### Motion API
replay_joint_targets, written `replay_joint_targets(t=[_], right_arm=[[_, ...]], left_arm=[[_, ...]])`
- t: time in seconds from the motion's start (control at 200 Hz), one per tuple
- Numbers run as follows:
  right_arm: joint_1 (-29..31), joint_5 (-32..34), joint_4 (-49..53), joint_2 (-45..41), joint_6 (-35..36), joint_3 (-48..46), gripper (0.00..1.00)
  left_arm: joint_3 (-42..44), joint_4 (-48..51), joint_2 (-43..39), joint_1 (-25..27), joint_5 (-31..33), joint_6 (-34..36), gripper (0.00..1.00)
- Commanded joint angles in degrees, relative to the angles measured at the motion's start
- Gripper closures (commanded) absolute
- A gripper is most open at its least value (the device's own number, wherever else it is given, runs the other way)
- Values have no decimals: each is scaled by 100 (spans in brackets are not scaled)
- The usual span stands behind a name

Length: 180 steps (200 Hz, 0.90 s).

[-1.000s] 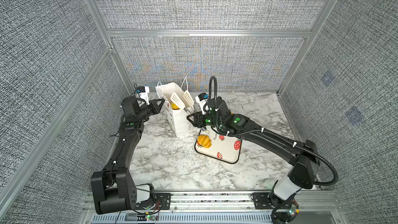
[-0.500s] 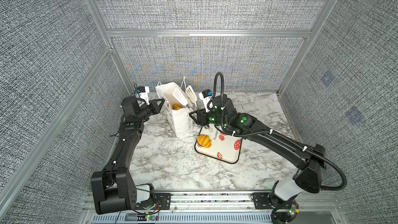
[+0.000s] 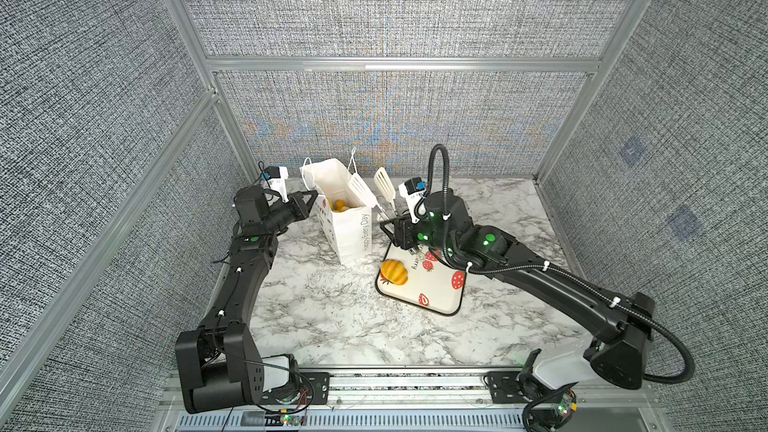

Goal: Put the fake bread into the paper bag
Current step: 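Withdraw the open tongs from the bag and move over the tray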

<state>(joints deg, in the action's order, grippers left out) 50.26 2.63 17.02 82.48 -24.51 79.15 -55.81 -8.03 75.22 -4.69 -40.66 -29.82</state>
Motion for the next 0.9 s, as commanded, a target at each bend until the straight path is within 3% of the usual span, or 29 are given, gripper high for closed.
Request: replay_joint_targets(t=[0.0,0.895], right_arm=[[-2,232,-68,-161,-26,-154,45],[-43,337,414,-978,-672,-1888,41]], left_arm=[[8,-109,-26,-7,-69,12,99],[8,-116,-3,-6,-73,2,99]])
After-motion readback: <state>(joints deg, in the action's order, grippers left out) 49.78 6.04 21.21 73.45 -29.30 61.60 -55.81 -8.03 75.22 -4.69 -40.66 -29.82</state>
